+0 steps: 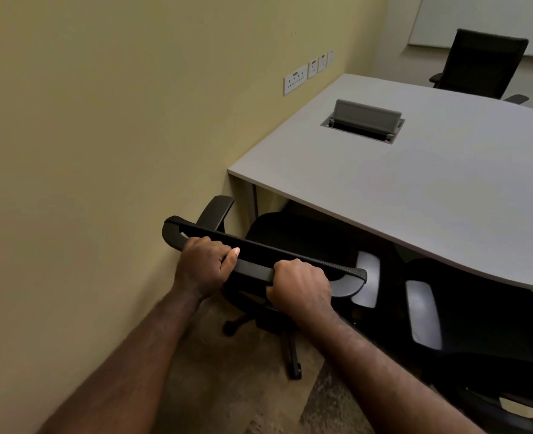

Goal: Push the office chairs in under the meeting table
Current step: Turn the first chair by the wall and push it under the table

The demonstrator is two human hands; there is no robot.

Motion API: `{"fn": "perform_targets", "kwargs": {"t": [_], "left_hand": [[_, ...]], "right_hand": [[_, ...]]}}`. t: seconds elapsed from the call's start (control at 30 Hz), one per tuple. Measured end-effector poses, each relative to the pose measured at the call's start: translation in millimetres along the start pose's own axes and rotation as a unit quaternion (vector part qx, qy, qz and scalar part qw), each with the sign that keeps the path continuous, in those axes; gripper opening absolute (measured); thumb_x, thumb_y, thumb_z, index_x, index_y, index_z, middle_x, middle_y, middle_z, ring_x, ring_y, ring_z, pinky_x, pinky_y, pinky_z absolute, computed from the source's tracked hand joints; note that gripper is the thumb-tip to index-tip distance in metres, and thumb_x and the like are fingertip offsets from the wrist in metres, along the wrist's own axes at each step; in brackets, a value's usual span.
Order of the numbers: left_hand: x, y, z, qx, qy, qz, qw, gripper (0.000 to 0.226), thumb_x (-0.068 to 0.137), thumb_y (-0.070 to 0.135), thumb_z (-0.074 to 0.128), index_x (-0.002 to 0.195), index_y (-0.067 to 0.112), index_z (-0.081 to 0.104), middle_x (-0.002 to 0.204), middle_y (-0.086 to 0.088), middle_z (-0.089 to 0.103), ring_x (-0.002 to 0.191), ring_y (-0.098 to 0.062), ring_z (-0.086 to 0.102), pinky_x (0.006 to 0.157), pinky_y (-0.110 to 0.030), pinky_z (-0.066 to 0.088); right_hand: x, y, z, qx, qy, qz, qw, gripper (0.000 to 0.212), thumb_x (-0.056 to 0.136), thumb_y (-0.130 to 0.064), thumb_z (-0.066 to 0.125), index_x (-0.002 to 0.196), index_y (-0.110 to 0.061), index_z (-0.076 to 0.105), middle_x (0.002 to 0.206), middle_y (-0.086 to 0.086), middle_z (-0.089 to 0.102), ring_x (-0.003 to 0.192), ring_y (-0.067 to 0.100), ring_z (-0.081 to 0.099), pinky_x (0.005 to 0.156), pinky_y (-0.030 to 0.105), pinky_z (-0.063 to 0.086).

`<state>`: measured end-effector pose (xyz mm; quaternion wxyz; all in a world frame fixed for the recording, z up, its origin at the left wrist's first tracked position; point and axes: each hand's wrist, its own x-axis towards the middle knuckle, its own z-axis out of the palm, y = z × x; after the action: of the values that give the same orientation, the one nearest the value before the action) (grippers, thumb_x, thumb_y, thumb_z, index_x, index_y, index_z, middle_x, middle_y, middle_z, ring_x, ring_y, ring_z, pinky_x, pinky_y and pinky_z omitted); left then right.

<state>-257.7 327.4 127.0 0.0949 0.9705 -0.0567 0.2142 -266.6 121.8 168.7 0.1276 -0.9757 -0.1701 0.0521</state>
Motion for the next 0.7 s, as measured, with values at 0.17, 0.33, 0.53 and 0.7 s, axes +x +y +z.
{"fn": "perform_targets", "kwargs": {"t": [0.17,0.33,0.53,0.7], "left_hand": [[-23,10,-5,0.003,0.004,-0.022,1.0,0.05,0.095,0.042,0.031,0.061,0.016,0.057,0.056,0.003,0.051,0.057,-0.019,0.045,0.068,-0.033,0.036],[-38,31,-10,0.009,0.021,-0.045,0.999,0.048,0.095,0.041,0.032,0.06,0.017,0.055,0.055,0.006,0.046,0.056,-0.015,0.04,0.068,-0.03,0.031],[-44,62,-11,0.004,0.007,-0.041,0.999,0.043,0.096,0.039,0.032,0.062,0.02,0.051,0.057,0.006,0.046,0.056,-0.015,0.039,0.064,-0.029,0.029],[-43,93,-8,0.008,-0.001,-0.024,1.0,0.041,0.096,0.036,0.032,0.062,0.021,0.05,0.057,0.008,0.041,0.053,-0.015,0.038,0.059,-0.029,0.03]], "right_hand": [[-17,5,1,-0.003,-0.008,-0.025,1.0,0.016,0.091,-0.038,0.053,0.082,-0.025,0.053,0.068,-0.006,0.053,0.053,0.008,0.048,0.043,0.024,0.03],[-31,15,-3,-0.026,-0.009,-0.053,0.998,0.021,0.089,-0.043,0.054,0.091,-0.023,0.06,0.072,-0.006,0.055,0.055,0.01,0.047,0.046,0.026,0.035],[-36,44,-11,-0.066,0.011,-0.068,0.995,0.017,0.084,-0.04,0.054,0.081,-0.025,0.059,0.072,-0.006,0.057,0.065,0.018,0.058,0.056,0.031,0.042],[-35,78,-17,-0.095,0.008,-0.074,0.993,0.017,0.081,-0.042,0.054,0.08,-0.027,0.06,0.071,-0.008,0.057,0.065,0.016,0.056,0.057,0.03,0.039]]}}
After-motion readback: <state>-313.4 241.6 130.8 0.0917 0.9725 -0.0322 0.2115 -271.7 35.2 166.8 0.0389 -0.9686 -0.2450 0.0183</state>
